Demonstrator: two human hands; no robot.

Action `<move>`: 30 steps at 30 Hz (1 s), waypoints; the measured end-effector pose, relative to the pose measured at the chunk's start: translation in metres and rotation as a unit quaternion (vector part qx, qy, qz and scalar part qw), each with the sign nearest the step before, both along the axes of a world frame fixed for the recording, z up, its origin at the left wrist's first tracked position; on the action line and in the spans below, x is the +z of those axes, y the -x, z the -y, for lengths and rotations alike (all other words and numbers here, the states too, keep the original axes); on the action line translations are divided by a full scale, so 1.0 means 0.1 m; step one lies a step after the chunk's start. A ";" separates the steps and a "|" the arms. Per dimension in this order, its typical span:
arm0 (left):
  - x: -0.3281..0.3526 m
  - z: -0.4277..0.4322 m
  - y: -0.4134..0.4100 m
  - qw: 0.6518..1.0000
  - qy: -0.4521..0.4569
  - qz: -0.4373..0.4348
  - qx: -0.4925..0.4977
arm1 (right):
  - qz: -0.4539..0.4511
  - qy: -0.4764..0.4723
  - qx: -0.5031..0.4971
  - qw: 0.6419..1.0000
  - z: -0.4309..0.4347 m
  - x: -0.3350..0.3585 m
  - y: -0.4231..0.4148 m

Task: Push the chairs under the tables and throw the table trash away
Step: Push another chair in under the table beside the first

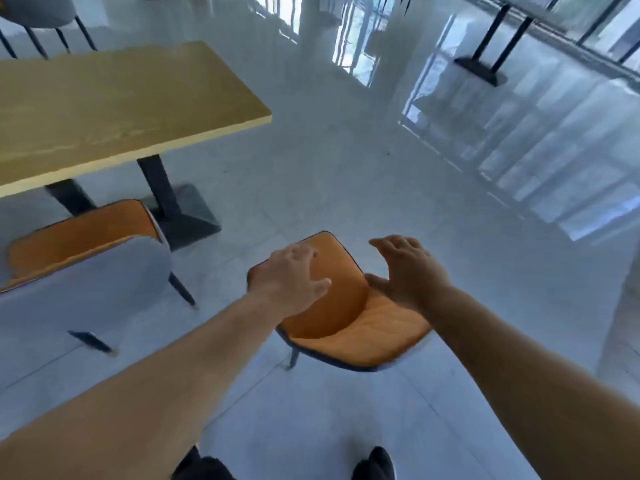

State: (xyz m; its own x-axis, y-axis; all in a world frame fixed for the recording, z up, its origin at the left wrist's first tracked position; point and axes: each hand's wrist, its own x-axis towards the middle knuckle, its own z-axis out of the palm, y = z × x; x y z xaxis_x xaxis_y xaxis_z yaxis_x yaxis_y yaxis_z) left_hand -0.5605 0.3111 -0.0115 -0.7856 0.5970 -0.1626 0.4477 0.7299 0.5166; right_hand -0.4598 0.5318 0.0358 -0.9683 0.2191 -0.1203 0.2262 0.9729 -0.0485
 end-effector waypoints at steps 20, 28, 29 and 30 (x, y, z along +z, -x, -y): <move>-0.42 -1.81 -2.26 0.989 0.075 0.070 0.107 | 0.070 0.077 0.086 0.991 -2.07 -0.54 -1.96; -0.57 -1.82 -2.45 0.974 0.089 0.086 0.191 | 0.091 0.073 0.205 0.972 -1.96 -0.80 -1.66; -0.58 -1.83 -2.45 0.972 0.087 0.084 0.199 | 0.092 0.077 0.217 0.969 -1.98 -0.84 -1.57; -0.59 -1.85 -2.43 0.970 0.084 0.085 0.210 | 0.094 0.078 0.231 0.965 -2.00 -0.88 -1.47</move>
State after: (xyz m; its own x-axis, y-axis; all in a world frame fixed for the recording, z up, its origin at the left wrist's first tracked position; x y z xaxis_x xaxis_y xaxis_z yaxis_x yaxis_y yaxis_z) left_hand -0.3179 0.4962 -0.0702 -0.9069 0.1837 -0.3793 0.0108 0.9098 0.4149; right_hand -0.3128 0.7323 -0.0526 -0.9159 -0.2666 -0.3000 -0.2120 0.9561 -0.2024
